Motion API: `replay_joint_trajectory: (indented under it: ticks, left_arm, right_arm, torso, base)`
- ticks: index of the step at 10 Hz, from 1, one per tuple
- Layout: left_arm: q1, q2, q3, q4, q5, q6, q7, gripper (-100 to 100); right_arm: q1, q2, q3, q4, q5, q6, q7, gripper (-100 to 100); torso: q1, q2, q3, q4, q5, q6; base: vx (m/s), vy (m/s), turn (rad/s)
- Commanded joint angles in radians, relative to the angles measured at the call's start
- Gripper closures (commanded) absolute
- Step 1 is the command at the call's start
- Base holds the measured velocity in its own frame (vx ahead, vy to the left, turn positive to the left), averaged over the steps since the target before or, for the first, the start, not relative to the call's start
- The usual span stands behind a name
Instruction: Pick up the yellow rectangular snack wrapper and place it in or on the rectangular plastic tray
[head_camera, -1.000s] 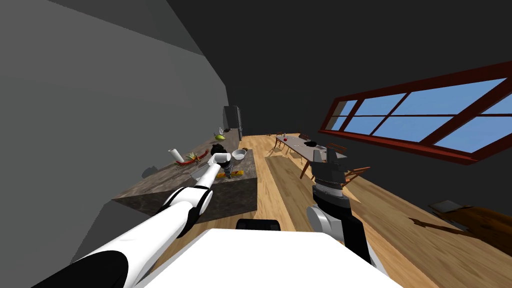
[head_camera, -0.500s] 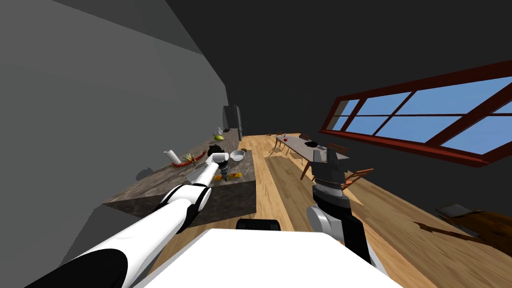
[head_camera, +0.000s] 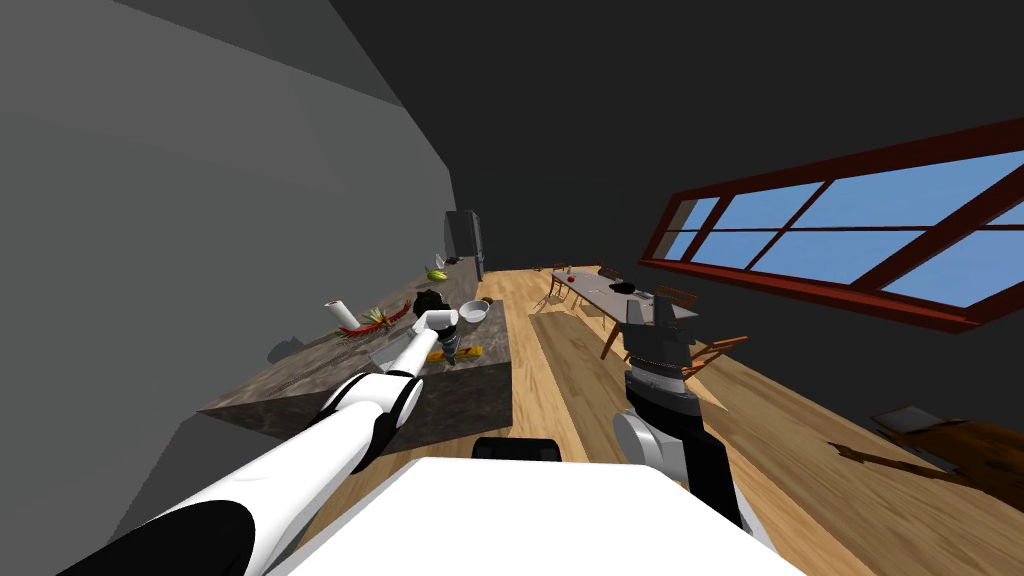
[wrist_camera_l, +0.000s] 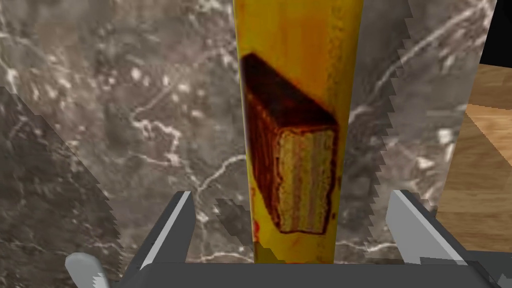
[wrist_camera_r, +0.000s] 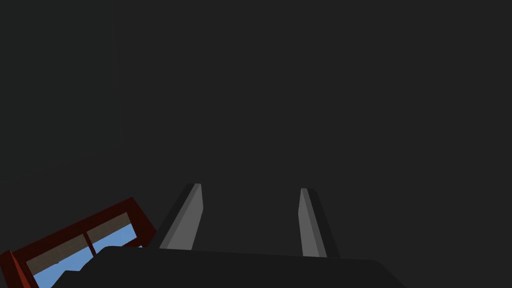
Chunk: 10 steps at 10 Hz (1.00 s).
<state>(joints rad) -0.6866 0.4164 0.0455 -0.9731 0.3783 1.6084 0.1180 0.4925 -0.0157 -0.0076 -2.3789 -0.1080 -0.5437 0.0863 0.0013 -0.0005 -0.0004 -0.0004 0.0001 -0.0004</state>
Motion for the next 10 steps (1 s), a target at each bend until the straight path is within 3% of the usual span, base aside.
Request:
replay_joint_trajectory:
  ticks: [1,5,6,7,9,10]
  left_arm:
    - [0.0,0.0,0.0,0.0,0.0,0.0,0.0,100]
    - [0.0,0.0,0.0,0.0,0.0,0.001,0.0,100]
    - [0.0,0.0,0.0,0.0,0.0,0.001,0.0,0]
    - [-0.017,0.009,0.001,-0.015,0.007,0.034,0.004,100]
    - [-0.015,0.01,0.001,-0.023,0.007,0.038,0.005,100]
    - [-0.016,0.011,0.001,-0.025,0.008,0.042,0.006,0]
  right_arm:
    - [0.0,0.0,0.0,0.0,0.0,0.0,0.0,0]
    - [0.0,0.0,0.0,0.0,0.0,0.0,0.0,0]
    - [0.0,0.0,0.0,0.0,0.0,0.0,0.0,0]
    - [0.0,0.0,0.0,0.0,0.0,0.0,0.0,0]
    - [0.0,0.0,0.0,0.0,0.0,0.0,0.0,0]
    - [0.0,0.0,0.0,0.0,0.0,0.0,0.0,0]
  torso:
    - [0.0,0.0,0.0,0.0,0.0,0.0]
    - [0.0,0.0,0.0,0.0,0.0,0.0]
    - [0.0,0.0,0.0,0.0,0.0,0.0]
    - [0.0,0.0,0.0,0.0,0.0,0.0]
    - [-0.001,0.001,0.001,0.001,-0.001,0.0]
    - [0.0,0.001,0.001,0.0,0.0,0.0]
  base:
    - [0.0,0.0,0.0]
    - [0.0,0.0,0.0]
    - [0.0,0.0,0.0]
    - [-0.011,-0.005,0.013]
    - [-0.006,-0.003,0.007]
    - [0.0,0.0,0.0]
